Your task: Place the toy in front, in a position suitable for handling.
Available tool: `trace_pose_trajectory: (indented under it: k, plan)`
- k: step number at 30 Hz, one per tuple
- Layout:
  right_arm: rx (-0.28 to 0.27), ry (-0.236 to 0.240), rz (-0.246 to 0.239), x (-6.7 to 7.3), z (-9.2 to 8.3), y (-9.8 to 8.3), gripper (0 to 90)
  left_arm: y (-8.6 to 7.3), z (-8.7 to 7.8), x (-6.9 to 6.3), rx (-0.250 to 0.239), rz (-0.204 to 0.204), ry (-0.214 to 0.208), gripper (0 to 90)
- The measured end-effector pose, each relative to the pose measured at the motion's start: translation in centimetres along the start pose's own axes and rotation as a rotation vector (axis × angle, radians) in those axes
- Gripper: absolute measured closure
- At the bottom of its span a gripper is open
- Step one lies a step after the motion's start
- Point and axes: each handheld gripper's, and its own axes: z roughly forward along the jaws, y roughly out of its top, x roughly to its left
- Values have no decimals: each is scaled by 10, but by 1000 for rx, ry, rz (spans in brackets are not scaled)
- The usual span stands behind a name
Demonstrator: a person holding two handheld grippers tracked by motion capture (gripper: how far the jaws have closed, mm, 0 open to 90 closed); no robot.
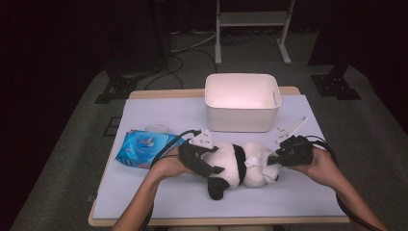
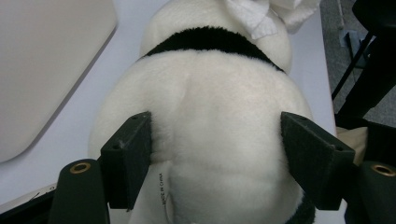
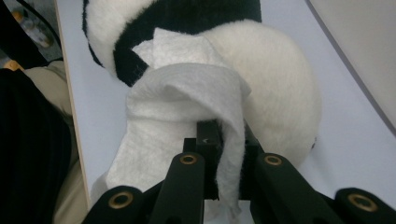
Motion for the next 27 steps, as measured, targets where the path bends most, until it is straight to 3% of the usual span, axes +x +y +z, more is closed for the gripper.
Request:
trace_pose_trajectory:
  k: [12, 19, 27]
  plan:
    - [-8, 12, 25, 7, 3, -13, 850, 9, 3, 5, 40, 32, 33, 266]
    - [-5, 19, 19, 9, 2, -15, 849, 10, 4, 4, 49, 26, 17, 267]
    - [-5, 22, -48, 17, 5, 11, 850, 8, 4, 6, 34, 5, -7, 268]
